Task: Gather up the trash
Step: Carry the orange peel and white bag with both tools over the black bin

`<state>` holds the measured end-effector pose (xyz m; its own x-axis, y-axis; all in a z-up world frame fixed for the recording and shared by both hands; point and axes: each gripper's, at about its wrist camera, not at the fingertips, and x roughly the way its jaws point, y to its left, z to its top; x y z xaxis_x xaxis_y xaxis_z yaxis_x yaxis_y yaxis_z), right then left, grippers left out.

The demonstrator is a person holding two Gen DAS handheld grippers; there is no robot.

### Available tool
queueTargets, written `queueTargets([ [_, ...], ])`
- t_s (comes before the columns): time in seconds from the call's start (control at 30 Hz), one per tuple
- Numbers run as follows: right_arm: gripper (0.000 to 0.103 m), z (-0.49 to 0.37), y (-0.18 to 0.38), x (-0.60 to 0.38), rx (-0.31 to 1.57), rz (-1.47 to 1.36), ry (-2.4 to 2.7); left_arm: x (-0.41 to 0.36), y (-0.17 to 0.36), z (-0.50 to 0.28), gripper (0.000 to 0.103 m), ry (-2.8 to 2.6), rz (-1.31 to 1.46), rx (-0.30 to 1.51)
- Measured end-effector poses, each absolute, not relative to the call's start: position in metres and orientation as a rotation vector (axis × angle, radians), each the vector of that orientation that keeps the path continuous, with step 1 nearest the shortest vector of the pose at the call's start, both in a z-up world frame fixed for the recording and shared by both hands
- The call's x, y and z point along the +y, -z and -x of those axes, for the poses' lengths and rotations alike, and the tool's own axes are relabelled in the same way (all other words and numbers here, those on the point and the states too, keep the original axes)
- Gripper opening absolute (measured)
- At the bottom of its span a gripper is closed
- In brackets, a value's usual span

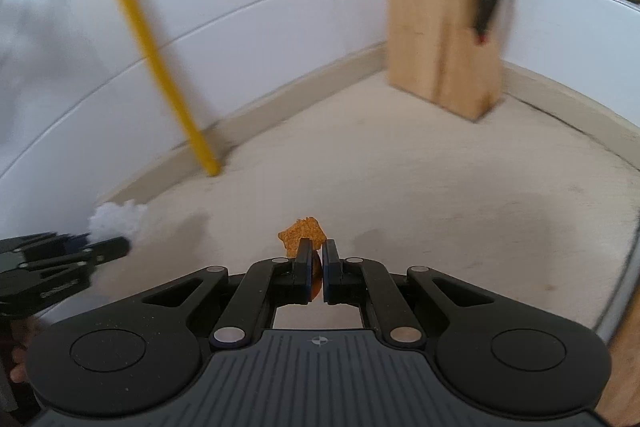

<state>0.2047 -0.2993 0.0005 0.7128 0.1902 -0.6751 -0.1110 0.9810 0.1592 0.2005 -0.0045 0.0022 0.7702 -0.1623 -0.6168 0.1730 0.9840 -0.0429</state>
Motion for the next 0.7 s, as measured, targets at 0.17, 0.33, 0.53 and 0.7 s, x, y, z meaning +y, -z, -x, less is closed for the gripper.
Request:
queueTargets([
  [0.17,0.007,-0.197,-0.003,-0.253,0.763,-0.082,-0.235,0.016,-0.007,-0.183,0.016,0.164,-0.007,0.656],
  [0.33,0.007,-0.193,-0.004,-0.209,0.766,-0.069,-0.317,0.039,-0.011,-0.166,0.016,0.122,0.003,0.646],
  [0.53,0.007,-0.191,-0.003,-0.162,0.774,-0.056,-0.414,0.071,-0.010,-0.142,0.016,0.048,0.020,0.646],
  [0.7,0.007,-0.188,0.001,-0.129,0.787,-0.033,-0.485,0.092,-0.007,-0.125,0.016,-0.008,0.039,0.652],
])
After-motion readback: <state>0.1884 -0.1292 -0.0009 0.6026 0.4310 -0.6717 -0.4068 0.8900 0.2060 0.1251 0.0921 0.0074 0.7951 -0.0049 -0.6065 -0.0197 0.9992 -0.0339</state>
